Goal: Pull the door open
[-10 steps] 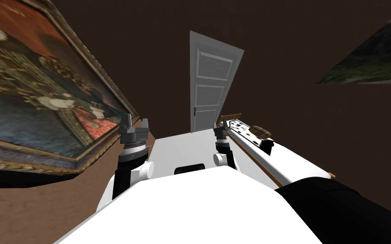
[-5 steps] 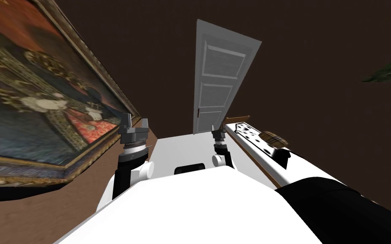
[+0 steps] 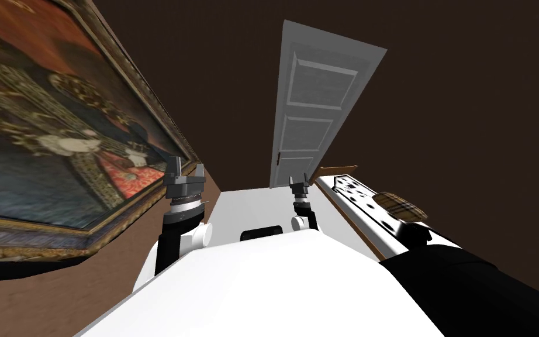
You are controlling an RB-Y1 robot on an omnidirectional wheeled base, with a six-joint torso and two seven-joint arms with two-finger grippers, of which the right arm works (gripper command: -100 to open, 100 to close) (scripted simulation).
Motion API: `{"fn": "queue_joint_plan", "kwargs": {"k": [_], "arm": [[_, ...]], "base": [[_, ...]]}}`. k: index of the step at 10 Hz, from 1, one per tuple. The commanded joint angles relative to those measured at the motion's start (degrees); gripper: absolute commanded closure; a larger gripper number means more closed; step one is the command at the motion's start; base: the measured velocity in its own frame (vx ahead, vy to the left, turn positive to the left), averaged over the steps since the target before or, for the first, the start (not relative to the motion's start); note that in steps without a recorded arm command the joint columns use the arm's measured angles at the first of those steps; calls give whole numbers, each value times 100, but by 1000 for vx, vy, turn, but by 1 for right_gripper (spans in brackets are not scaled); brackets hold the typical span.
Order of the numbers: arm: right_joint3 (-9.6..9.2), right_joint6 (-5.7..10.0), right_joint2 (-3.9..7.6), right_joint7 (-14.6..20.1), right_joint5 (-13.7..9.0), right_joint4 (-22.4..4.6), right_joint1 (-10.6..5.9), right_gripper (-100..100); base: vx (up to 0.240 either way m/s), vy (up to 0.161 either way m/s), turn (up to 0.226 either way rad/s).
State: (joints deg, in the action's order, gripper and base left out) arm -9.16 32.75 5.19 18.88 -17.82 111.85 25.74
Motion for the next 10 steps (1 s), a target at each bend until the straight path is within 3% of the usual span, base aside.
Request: {"fn": "queue_joint_plan", "kwargs": {"k": [1,10], "arm": [[-51,127,76,206,-197,-188,-5,-100],[-344,737,377,1118,-1148,-1163,-66,-100]], "base": [[138,-42,163],[105,-41,132]]}}
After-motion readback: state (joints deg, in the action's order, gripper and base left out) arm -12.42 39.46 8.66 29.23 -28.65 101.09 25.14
